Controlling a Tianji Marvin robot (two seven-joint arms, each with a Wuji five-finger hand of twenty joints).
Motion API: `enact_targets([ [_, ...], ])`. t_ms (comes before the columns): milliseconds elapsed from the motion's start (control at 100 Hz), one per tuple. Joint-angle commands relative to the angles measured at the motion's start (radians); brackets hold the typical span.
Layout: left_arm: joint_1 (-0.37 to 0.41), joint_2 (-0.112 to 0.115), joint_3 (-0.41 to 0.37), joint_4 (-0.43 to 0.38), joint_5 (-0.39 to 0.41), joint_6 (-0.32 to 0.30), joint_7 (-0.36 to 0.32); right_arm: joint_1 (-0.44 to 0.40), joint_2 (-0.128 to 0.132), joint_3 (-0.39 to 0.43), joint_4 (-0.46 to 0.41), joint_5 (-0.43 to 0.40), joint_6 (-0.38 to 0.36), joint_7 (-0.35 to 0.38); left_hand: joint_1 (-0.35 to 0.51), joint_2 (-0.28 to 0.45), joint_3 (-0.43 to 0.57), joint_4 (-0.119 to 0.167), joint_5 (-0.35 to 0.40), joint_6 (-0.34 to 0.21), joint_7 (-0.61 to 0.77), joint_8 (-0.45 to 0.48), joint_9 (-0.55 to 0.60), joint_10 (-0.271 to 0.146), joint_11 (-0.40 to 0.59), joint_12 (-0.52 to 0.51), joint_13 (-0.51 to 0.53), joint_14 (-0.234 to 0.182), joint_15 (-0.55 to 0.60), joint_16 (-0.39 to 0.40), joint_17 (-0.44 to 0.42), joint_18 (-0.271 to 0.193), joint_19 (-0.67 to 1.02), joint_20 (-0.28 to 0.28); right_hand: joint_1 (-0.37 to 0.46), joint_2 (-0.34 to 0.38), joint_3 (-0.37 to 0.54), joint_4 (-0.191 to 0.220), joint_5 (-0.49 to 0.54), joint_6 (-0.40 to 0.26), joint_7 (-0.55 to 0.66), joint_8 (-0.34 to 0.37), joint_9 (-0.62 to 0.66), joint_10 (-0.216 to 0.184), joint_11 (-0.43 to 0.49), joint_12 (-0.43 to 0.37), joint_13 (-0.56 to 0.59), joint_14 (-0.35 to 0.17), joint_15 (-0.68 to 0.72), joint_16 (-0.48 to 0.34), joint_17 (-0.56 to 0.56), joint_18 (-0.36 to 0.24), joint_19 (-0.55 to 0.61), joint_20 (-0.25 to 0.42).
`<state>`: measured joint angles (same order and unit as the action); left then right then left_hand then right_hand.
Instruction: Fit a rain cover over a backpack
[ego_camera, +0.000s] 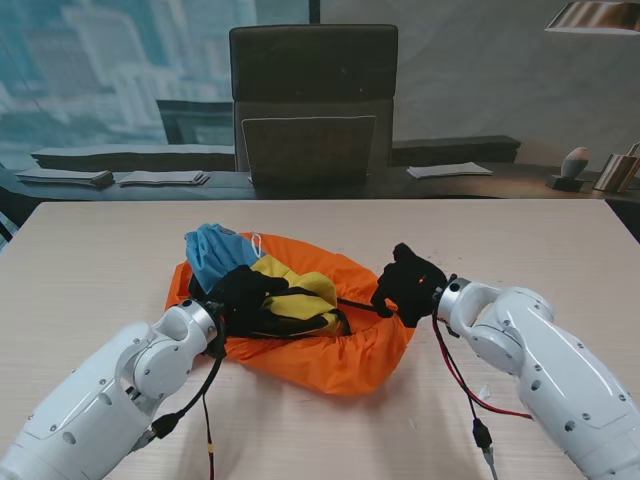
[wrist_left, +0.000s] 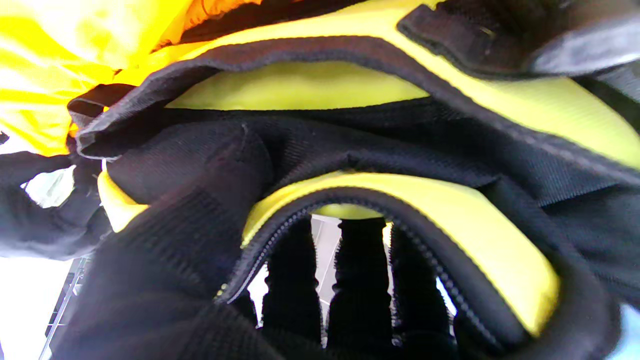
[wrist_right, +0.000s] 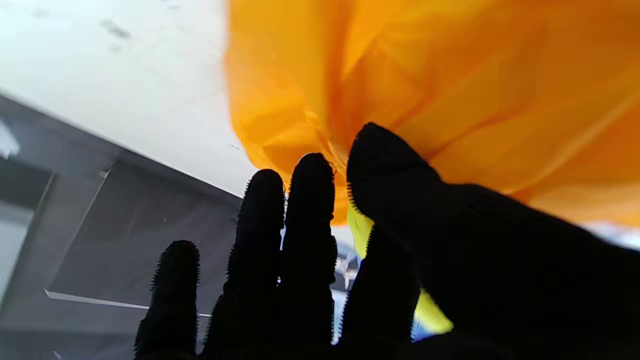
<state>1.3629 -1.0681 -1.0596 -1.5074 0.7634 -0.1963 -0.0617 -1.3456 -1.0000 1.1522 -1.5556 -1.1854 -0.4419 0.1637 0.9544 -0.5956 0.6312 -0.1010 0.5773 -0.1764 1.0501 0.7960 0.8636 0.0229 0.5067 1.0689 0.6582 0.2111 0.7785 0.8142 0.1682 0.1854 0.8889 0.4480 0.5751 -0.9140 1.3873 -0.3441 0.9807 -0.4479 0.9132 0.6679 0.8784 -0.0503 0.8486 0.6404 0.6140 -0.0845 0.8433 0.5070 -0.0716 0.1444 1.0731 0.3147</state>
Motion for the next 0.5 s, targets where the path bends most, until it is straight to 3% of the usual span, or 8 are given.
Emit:
enact_targets([
  [0, 0.011, -0.001, -0.002, 0.003, 0.003, 0.005, -0.018, -0.025, -0.001, 0.007, -0.010, 0.026, 0.004, 0.000, 0.089, 0.080, 0.140, 0.004, 0.026, -0.043, 0.030, -0.030, -0.003, -0.019, 0.026, 0.002, 0.029, 0.017, 0.019, 0.014, 0.003, 0.025, 0.017, 0.010, -0.017, 0.015, 0.090, -0.004, 0.003, 0.015, 0.073, 0.067, -0.050, -0.016, -0.066, -0.075, -0.050, -0.003, -0.049, -0.026, -0.017, 0.019, -0.026, -0.019],
  [60, 0.012, -0.001, -0.002, 0.002, 0.001, 0.008, -0.017, -0.038, -0.009, 0.015, 0.002, 0.045, 0.000, -0.068, 0.087, 0.079, 0.140, 0.004, 0.026, -0.044, 0.030, -0.031, -0.003, -0.019, 0.026, 0.001, 0.028, 0.017, 0.020, 0.014, 0.003, 0.025, 0.017, 0.010, -0.019, 0.033, 0.084, -0.009, -0.021, 0.014, 0.070, 0.095, -0.019, -0.032, -0.073, -0.128, -0.007, -0.002, -0.055, -0.032, 0.003, 0.027, -0.007, -0.004],
  [120, 0.012, -0.002, -0.001, 0.003, -0.002, 0.011, -0.015, -0.051, -0.019, 0.020, 0.015, 0.085, 0.009, -0.111, 0.086, 0.079, 0.141, 0.004, 0.026, -0.043, 0.028, -0.034, -0.002, -0.018, 0.025, 0.000, 0.028, 0.018, 0.020, 0.013, 0.003, 0.026, 0.018, 0.011, -0.016, 0.036, 0.081, -0.015, -0.025, 0.011, 0.068, 0.111, 0.080, 0.004, -0.048, -0.138, 0.053, 0.008, -0.051, -0.034, 0.038, 0.037, 0.010, 0.006],
  [170, 0.012, -0.003, 0.001, 0.003, -0.003, 0.011, -0.012, -0.064, -0.027, 0.024, 0.017, 0.146, 0.031, -0.104, 0.086, 0.078, 0.142, 0.004, 0.026, -0.043, 0.027, -0.035, -0.001, -0.018, 0.026, 0.000, 0.030, 0.018, 0.021, 0.013, 0.004, 0.027, 0.019, 0.011, 0.013, 0.028, 0.076, -0.012, -0.023, 0.038, 0.079, 0.103, 0.104, 0.054, 0.005, -0.084, 0.076, 0.022, -0.029, -0.027, 0.042, 0.038, 0.011, 0.005],
  [210, 0.012, -0.003, 0.001, 0.003, -0.001, 0.011, -0.012, -0.069, -0.029, 0.024, 0.021, 0.166, 0.045, -0.098, 0.085, 0.079, 0.142, 0.004, 0.026, -0.043, 0.027, -0.036, -0.002, -0.018, 0.025, -0.001, 0.030, 0.017, 0.021, 0.013, 0.004, 0.027, 0.020, 0.011, 0.021, 0.034, 0.065, -0.009, -0.030, 0.043, 0.085, 0.098, 0.095, 0.067, 0.037, -0.049, 0.071, 0.024, -0.011, -0.019, 0.040, 0.036, 0.013, 0.006],
  [490, 0.005, -0.004, 0.005, 0.008, -0.007, 0.008, -0.012, -0.038, -0.022, -0.049, 0.092, 0.142, 0.092, -0.089, 0.085, 0.079, 0.142, 0.002, 0.028, -0.042, 0.026, -0.040, -0.002, -0.018, 0.025, -0.002, 0.029, 0.017, 0.020, 0.011, 0.003, 0.028, 0.020, 0.012, 0.038, -0.013, 0.051, 0.010, -0.062, 0.050, 0.069, 0.022, 0.108, 0.064, 0.091, -0.014, 0.107, 0.025, 0.008, -0.016, 0.068, 0.057, 0.024, 0.011],
])
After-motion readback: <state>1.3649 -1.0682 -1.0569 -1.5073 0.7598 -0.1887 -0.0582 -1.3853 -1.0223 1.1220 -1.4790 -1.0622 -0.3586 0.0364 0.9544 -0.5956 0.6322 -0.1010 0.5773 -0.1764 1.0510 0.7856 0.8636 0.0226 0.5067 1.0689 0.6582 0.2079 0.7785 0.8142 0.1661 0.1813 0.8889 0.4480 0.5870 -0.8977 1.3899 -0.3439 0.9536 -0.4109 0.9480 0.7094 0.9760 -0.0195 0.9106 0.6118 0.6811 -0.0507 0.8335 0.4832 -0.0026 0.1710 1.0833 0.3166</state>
